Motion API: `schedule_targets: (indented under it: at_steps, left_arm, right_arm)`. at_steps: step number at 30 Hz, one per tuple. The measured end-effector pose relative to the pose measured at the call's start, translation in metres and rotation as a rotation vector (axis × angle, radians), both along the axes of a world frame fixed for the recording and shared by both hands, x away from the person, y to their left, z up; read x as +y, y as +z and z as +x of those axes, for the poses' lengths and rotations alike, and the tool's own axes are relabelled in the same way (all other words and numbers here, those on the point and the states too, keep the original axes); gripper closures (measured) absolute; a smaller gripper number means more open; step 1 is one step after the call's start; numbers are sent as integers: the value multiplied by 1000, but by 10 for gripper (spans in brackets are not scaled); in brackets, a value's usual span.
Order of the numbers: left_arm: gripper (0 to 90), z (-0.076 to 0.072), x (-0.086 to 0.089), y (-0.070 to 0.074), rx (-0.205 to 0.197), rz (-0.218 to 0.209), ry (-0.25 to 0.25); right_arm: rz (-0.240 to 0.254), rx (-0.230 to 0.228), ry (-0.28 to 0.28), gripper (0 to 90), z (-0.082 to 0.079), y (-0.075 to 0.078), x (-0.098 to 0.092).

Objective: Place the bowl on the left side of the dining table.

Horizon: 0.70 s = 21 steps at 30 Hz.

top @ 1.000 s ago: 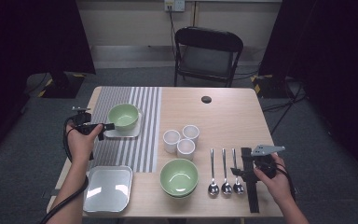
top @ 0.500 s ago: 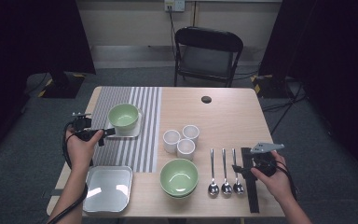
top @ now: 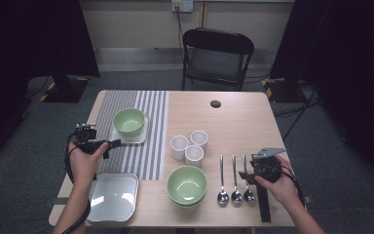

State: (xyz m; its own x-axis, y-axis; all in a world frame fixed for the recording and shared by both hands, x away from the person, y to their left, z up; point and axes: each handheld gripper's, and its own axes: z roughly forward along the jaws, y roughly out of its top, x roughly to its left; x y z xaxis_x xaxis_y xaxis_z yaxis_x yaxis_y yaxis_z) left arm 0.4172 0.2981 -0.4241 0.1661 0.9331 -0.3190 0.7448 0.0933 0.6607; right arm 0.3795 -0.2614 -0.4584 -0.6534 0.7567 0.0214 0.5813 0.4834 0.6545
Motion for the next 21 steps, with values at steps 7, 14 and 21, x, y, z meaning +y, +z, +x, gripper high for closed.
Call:
schedule_targets:
  at_steps: [7,14,21]
  left_arm:
    - [327,-8,-5,-6,-12,12,-6]
    - [314,-13,-10,-9,-11,-2,-22]
    - [309,-19,-15,-14,7,-3,-51]
  right_arm:
    - [34,31,-33,358,0,-6,0]
    - [26,55,-68,406,-2,-11,0]
    - [47,71,-114,460,-7,-14,-4]
